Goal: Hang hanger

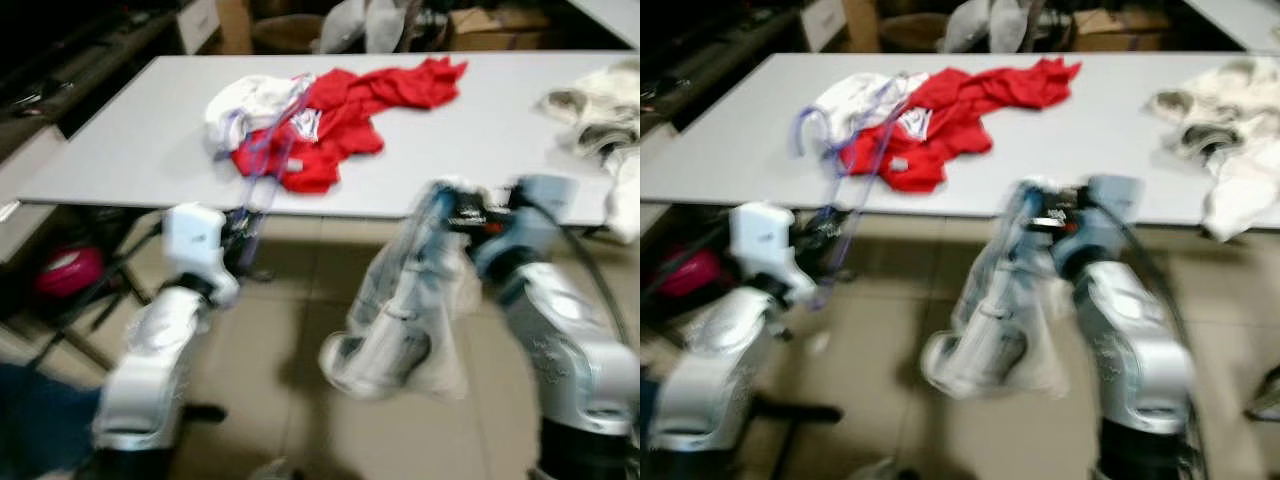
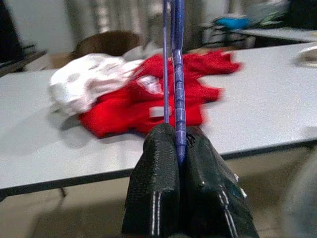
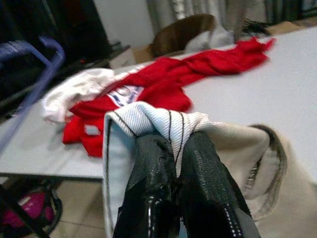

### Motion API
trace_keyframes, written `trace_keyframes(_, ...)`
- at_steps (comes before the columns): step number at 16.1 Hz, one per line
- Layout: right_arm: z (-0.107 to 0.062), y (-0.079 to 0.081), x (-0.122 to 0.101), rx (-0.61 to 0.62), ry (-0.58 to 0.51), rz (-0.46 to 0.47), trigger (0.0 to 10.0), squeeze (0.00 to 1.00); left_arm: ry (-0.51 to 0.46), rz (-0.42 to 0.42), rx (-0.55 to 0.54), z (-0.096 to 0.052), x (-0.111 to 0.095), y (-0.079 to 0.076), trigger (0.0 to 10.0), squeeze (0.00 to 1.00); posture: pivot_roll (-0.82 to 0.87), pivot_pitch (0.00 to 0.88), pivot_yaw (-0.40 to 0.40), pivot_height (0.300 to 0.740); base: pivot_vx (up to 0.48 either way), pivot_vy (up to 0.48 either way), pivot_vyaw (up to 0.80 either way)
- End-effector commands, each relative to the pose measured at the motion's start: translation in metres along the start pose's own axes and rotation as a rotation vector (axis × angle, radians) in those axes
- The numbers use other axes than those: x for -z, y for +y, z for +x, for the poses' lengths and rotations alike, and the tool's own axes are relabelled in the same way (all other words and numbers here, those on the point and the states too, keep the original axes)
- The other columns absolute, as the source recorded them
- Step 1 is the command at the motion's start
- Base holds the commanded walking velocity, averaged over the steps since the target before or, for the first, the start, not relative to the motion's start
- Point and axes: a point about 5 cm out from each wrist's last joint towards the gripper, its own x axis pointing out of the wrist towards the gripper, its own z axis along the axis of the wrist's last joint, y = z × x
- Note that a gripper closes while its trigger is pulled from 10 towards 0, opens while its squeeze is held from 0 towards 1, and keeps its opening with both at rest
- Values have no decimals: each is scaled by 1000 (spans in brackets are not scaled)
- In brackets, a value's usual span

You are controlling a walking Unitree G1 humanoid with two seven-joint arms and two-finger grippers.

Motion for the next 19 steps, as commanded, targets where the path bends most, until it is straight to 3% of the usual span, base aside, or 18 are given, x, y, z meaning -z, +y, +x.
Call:
trace_keyframes(1,-3,2,-18,-22,-68,-18,10000,0,-16,12,-13,1,-4,1,10000,0,-153,27,55,740,480,0,0)
trace_keyframes(3,-2,8,-35,-58,-119,-5,10000,0,-16,19,-30,-1,-5,6,10000,0,-151,33,51,740,480,0,0)
trace_keyframes(8,-1,6,-48,-60,-154,0,10000,0,-15,19,-77,-6,-8,19,10000,0,-157,43,50,740,480,0,0)
trace_keyframes(16,-3,12,-41,-101,-118,25,10000,0,-6,17,-95,-12,-10,22,10000,0,-130,53,41,740,480,0,0)
trace_keyframes(19,-3,2,-36,-38,-99,43,10000,0,0,25,-87,-12,-10,22,10000,0,-127,45,51,740,480,0,0)
